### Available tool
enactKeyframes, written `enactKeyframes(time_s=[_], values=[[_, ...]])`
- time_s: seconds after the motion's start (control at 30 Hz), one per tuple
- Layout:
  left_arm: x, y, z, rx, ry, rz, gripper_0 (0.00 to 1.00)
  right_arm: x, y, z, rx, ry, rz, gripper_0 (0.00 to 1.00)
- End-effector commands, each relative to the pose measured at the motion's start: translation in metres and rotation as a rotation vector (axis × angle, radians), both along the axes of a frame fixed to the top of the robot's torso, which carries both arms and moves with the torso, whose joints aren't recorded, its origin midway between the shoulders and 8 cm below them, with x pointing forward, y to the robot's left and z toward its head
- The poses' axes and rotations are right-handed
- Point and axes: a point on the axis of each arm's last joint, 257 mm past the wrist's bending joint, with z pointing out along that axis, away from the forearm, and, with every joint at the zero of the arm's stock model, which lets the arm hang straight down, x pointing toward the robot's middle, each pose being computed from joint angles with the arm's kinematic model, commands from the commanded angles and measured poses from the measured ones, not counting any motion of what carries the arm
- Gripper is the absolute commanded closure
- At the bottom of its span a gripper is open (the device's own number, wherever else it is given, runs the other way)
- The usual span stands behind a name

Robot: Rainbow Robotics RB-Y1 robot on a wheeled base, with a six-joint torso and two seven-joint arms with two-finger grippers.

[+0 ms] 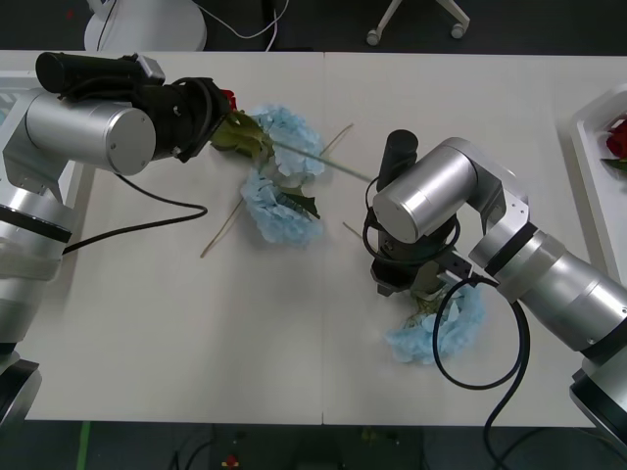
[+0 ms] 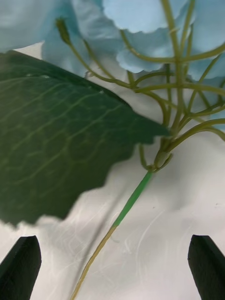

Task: Put the red flowers into the right box and the blue flowers into the left box

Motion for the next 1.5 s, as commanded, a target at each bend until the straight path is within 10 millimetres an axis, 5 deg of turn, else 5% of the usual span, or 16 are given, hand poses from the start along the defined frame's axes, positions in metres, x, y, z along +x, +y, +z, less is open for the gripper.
enactKeyframes(time_s=[0.03, 0.33, 0.5, 0.53, 0.7, 0.93, 1.23, 1.33, 1.5], values=[[0.004, 0.034, 0.031, 0.210, -0.125, -0.072, 1.00, -0.016, 0.012, -0.012, 0.013, 0.037, 0.041, 0.09], [0.002, 0.096, 0.051, 0.397, -0.159, -0.113, 1.00, -0.023, 0.006, -0.023, 0.008, 0.047, 0.046, 0.09], [-0.006, 0.111, 0.066, 0.373, -0.166, -0.146, 0.98, -0.023, 0.006, -0.024, 0.011, 0.050, 0.045, 0.12], [-0.007, 0.110, 0.067, 0.345, -0.164, -0.152, 0.72, -0.023, 0.007, -0.024, 0.013, 0.048, 0.047, 0.16], [-0.012, 0.107, 0.066, 0.277, -0.155, -0.161, 0.00, -0.025, 0.002, -0.030, 0.013, 0.048, 0.047, 0.42], [-0.021, 0.101, 0.051, 0.197, -0.121, -0.172, 0.00, -0.026, -0.006, -0.034, 0.004, 0.052, 0.047, 0.47], [-0.032, 0.084, 0.030, -0.048, -0.021, -0.178, 0.00, -0.026, -0.013, -0.035, -0.004, 0.052, 0.048, 1.00], [-0.029, 0.092, 0.013, -0.034, 0.007, -0.158, 0.00, -0.025, -0.018, -0.034, -0.010, 0.052, 0.049, 1.00], [-0.011, 0.075, -0.017, 0.082, 0.007, -0.132, 0.00, -0.021, -0.027, -0.033, -0.021, 0.045, 0.059, 1.00]])
